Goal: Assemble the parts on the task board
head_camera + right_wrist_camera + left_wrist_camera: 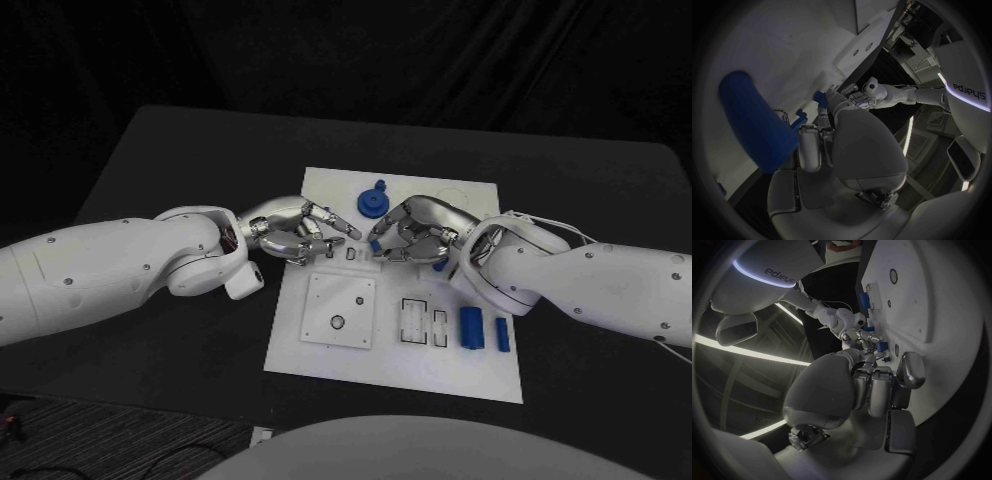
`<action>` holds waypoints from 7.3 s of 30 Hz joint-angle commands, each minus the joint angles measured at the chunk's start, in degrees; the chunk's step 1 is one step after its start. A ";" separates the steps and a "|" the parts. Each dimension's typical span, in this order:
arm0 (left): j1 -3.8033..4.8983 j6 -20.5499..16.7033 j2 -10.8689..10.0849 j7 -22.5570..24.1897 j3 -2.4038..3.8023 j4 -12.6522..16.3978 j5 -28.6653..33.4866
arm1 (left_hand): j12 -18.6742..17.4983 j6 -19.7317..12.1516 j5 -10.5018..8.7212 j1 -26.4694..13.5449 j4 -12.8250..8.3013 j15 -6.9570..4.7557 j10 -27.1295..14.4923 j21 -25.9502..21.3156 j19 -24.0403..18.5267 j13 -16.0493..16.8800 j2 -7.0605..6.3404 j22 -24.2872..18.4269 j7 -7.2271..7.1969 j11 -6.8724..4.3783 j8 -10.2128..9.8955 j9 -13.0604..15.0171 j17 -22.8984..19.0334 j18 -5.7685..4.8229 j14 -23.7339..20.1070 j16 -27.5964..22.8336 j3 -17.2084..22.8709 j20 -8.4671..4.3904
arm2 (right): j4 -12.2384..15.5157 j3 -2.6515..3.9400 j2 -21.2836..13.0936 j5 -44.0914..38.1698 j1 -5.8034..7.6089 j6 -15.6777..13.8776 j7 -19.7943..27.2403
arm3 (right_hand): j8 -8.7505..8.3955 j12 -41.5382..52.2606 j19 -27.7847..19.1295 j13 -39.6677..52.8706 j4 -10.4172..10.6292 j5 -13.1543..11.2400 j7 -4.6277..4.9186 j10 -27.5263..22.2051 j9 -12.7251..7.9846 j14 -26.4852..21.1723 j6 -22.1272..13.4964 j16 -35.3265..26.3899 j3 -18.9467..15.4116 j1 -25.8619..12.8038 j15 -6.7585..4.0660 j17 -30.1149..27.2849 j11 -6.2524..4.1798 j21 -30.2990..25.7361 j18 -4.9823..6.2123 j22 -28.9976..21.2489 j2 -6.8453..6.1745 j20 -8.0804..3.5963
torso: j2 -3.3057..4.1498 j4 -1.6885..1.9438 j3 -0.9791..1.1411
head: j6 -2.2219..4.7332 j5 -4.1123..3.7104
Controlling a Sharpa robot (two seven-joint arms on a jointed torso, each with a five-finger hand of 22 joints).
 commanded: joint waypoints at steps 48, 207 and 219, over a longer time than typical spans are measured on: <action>-0.06 0.64 1.21 -1.56 0.03 -0.39 0.34 | -0.58 -4.61 0.53 -0.41 -0.71 0.86 3.95 -0.92 -0.67 13.96 0.36 -0.11 2.68 1.40 -0.54 -0.99 15.10 0.28 6.16 0.15 1.11 0.53 | 1.21 -0.24 -0.01 12.34 -0.46 -5.12 4.04 | 0.04 -0.13 -0.47 12.02 1.70 -5.16 -2.17 3.46 -1.87 3.30 2.11 -0.18 -2.77 -0.06 -1.71 7.27 -2.22 -0.93 1.23 8.70 0.28 -1.22 | -0.04 0.02 0.03 | -0.01 0.39; -0.22 0.58 0.94 1.21 0.03 -0.48 0.34 | -0.96 2.28 0.60 -0.45 -1.76 -0.02 3.26 -1.66 -1.48 13.62 0.46 -0.12 0.09 -0.18 0.49 -0.68 15.10 0.72 6.16 0.15 2.46 0.30 | -0.28 -0.24 0.42 -0.79 -0.48 0.41 -1.70 | -2.52 -1.33 -0.63 10.61 4.78 -5.22 0.19 2.37 -9.20 3.14 -8.18 -0.23 -7.00 -0.37 -0.07 6.88 -0.23 -2.68 1.47 8.43 -2.35 0.34 | -0.03 -0.03 0.03 | -0.01 0.42; -0.22 0.45 0.73 1.06 0.03 -0.45 0.34 | -0.96 2.28 0.60 -0.45 -1.76 -0.02 3.26 -1.66 -1.48 13.62 0.46 -0.12 0.09 -0.18 0.49 -0.68 15.10 0.72 6.16 0.15 2.46 0.30 | 0.24 -0.24 -0.35 -0.79 -0.45 -2.78 0.37 | -2.25 -1.48 -0.31 10.37 9.42 -7.09 -1.02 2.32 -11.98 3.28 -14.68 0.05 -9.32 -1.33 -0.94 7.21 -1.24 -2.10 1.31 8.63 -5.38 -0.52 | -0.02 0.02 0.02 | -0.01 0.54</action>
